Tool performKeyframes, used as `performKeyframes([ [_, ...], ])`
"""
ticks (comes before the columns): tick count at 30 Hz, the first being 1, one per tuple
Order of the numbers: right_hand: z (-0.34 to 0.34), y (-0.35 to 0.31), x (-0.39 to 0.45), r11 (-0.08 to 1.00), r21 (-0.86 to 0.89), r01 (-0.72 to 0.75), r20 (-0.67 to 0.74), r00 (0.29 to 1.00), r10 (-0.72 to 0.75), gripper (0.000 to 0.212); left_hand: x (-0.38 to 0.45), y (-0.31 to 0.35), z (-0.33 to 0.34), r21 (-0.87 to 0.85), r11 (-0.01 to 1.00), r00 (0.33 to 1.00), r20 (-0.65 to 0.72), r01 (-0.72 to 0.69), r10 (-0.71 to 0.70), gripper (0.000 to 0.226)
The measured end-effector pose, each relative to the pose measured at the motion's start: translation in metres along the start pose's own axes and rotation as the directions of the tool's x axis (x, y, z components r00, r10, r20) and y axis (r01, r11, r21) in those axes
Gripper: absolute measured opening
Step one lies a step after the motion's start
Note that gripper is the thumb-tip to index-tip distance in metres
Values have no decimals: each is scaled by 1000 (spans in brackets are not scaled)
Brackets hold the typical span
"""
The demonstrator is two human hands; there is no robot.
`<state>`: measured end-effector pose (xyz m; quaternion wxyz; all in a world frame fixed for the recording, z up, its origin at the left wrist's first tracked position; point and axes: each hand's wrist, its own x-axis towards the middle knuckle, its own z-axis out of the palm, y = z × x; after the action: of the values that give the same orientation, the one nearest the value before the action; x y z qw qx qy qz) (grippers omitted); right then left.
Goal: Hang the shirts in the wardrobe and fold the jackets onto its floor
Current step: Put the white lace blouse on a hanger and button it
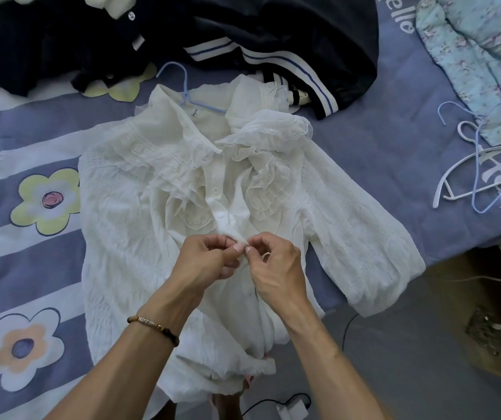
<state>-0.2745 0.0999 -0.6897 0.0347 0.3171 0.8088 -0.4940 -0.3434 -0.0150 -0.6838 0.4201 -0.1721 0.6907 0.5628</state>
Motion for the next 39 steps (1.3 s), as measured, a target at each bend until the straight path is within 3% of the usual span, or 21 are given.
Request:
performKeyframes([
  [5,4,-1,2,982,65,-177,7,984,177,10,-3,1,1,116,989,994,-35,-96,100,10],
  [8,-2,-4,-2,933,257,-251,204,958,202,21,-2,1,-1,51,997,999,-6,-50,51,12],
  [10,-7,-2,-8,915,296,-275,327,929,174,22,-2,0,-3,9,1000,1000,18,-19,19,13],
  [13,-12,6,-15,942,198,-270,472,869,149,12,2,-3,-2,-13,1000,996,-87,-13,12,13],
  [17,-12,22,-26,984,-47,-171,551,817,168,35,7,-12,0,-11,999,974,-225,-42,39,11],
  [19,-13,24,-33,990,-57,-129,577,805,138,38,6,-18,2,110,993,986,-159,-39,57,34],
  [21,-13,23,-38,992,-31,-123,602,790,117,39,5,-26,3,345,937,992,-87,-54,89,57],
  [23,-10,25,-36,983,25,-184,542,828,141,36,3,-33,3,485,872,990,-83,-63,117,55],
  [25,-4,34,-27,977,58,-207,345,922,175,32,-2,-38,1,479,874,985,-96,-77,140,43],
  [27,2,43,-16,977,70,-199,164,969,186,19,-7,-44,-3,454,884,979,-102,-111,175,36],
  [30,13,47,-2,991,-73,-111,26,993,113,10,-13,-52,-7,522,834,954,-116,-177,275,25],
  [32,23,49,4,966,-259,-28,29,999,36,7,-15,-57,-9,612,765,935,-113,-202,337,10],
  [35,32,51,6,907,-419,30,86,996,6,9,-19,-62,-12,727,671,939,-111,-148,327,14],
  [37,29,49,5,905,-423,33,134,991,26,10,-22,-63,-14,735,670,962,-90,-110,257,22],
  [39,19,45,0,953,-303,-20,158,985,71,8,-26,-61,-12,657,747,985,-39,-104,170,25],
])
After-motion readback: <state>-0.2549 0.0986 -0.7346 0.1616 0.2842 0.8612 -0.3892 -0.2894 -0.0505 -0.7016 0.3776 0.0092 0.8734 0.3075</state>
